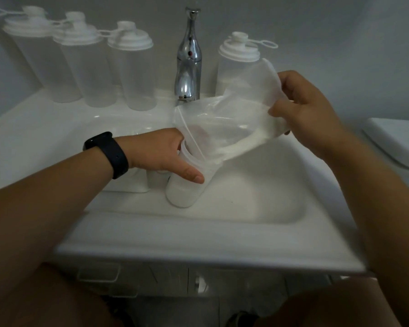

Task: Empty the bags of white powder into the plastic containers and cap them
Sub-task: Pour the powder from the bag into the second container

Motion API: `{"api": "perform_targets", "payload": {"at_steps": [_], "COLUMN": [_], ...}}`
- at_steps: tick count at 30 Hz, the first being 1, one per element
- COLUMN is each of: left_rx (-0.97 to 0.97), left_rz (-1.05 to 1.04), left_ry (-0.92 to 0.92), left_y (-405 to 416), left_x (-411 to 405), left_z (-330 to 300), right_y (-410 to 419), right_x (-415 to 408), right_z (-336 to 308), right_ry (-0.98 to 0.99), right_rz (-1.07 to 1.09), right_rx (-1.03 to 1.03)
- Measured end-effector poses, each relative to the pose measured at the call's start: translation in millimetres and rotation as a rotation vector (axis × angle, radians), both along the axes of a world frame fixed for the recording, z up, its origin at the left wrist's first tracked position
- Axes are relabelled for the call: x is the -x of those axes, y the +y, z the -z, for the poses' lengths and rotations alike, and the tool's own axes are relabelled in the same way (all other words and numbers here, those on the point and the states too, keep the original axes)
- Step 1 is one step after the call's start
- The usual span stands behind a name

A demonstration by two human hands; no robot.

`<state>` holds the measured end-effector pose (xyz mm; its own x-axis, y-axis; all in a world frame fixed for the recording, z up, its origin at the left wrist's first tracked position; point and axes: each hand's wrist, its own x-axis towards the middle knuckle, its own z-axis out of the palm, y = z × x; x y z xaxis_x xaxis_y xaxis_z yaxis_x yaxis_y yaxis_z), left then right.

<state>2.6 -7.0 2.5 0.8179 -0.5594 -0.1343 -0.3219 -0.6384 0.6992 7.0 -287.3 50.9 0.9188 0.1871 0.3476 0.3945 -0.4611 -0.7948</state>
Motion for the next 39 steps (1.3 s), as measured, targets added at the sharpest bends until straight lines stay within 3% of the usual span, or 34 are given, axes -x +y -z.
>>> {"api": "perform_targets", "payload": {"at_steps": [18, 39], "left_rx": [0.01, 0.053], "left_rz": [-0.034, -0.02], "left_ry": [0.009, 0.015], "left_y": [10.6, 7.3], "left_x": [-4.8, -1.5], "left_z": [3.2, 0.1], "right_y": [-4.1, -1.7], "right_x": [-8.3, -4.0], "right_z": [6.2, 3.3], "right_ry": [-0.171, -0.242], "right_rz": [-0.044, -0.043], "right_rx": [-0.064, -0.077]}}
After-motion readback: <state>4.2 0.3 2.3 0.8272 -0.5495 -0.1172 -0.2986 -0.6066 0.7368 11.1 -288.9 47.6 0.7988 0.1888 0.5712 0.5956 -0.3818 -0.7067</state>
